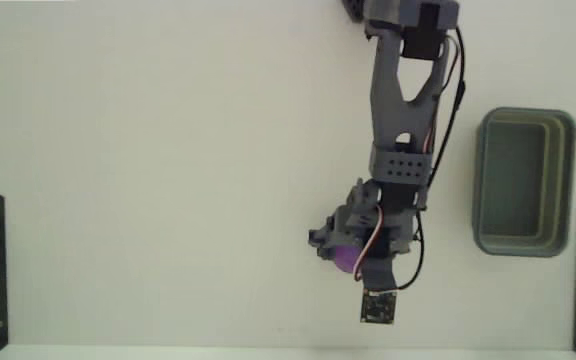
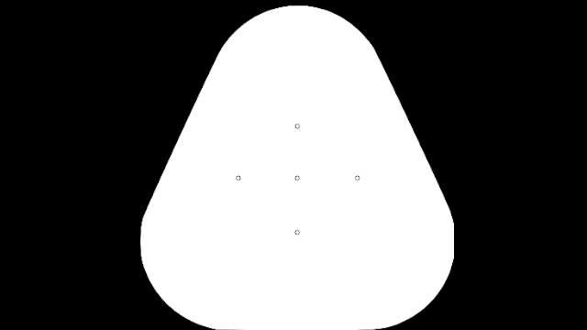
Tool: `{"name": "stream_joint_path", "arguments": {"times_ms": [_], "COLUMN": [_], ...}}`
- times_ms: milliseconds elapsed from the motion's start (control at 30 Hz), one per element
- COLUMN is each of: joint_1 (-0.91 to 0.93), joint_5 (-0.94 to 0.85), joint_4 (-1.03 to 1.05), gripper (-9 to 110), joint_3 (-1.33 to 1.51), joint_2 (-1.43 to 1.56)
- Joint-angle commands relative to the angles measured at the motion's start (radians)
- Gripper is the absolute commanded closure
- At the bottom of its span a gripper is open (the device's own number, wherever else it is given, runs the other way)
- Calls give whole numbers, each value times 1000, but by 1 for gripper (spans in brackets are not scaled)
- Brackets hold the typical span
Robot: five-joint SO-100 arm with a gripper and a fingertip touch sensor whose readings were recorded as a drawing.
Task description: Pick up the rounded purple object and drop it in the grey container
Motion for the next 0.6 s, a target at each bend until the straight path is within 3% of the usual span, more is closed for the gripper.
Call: {"name": "stream_joint_path", "arguments": {"times_ms": [0,567], "joint_1": [8,8], "joint_5": [2,2], "joint_4": [-18,-18], "gripper": [13,18], "joint_3": [4,4], "joint_2": [33,33]}}
